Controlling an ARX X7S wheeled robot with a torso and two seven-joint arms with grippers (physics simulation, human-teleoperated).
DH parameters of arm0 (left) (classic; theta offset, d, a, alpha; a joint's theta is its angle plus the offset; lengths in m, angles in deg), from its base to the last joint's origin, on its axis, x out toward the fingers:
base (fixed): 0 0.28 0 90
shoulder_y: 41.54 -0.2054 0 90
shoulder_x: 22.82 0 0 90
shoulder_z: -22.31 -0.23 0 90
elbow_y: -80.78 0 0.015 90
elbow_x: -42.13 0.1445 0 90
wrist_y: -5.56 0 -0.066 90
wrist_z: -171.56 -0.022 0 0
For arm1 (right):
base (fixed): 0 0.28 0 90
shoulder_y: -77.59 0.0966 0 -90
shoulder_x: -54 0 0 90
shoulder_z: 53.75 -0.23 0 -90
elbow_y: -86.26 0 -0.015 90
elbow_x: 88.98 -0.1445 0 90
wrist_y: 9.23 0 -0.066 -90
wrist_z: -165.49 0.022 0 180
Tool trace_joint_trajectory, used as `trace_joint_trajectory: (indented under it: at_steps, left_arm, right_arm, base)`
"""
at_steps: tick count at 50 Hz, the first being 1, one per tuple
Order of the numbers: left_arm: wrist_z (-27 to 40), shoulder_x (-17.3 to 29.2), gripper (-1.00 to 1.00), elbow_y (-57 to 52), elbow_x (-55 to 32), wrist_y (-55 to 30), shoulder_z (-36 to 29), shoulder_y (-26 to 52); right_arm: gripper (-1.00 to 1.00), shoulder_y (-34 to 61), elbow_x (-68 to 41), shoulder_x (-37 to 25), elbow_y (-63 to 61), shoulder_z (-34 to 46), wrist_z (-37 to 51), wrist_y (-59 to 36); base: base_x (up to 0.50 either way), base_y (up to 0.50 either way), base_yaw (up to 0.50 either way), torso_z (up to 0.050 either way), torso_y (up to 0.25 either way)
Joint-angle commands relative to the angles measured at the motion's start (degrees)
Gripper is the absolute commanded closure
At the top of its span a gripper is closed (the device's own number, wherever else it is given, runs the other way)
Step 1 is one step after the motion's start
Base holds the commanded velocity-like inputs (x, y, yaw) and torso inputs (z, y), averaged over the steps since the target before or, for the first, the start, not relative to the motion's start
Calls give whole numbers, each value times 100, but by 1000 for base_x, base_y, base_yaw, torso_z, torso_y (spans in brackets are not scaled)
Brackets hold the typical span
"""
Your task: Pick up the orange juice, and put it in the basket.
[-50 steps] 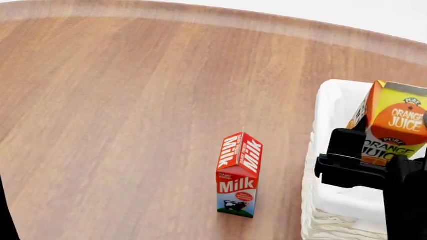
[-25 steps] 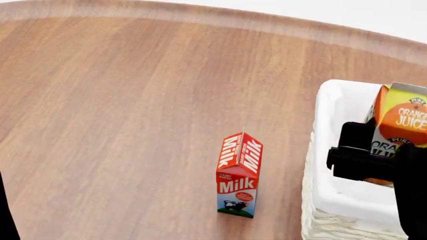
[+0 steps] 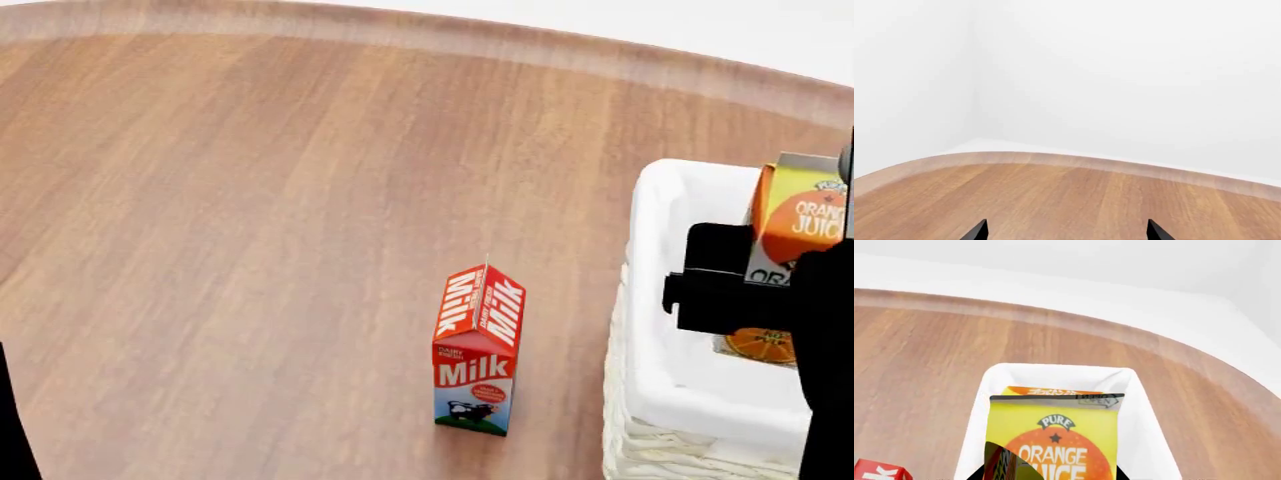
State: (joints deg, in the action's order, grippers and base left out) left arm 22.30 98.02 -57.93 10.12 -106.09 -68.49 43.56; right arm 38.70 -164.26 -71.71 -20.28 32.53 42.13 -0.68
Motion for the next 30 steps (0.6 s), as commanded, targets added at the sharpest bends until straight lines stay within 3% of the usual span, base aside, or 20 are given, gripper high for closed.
trace_joint_trajectory:
  at_steps: [1, 30]
  left_arm:
    - [-170, -154, -100, -10, -101, 110, 203, -15]
    - [-141, -120, -100, 31, -124, 145, 182, -40]
  right_arm:
    - [100, 216, 283, 73, 376, 40, -278, 84]
    - [100, 543, 1156, 53, 1600, 980, -1020, 591]
  base:
    - [0, 0, 0, 0, 0]
    - [0, 0, 0, 0, 1]
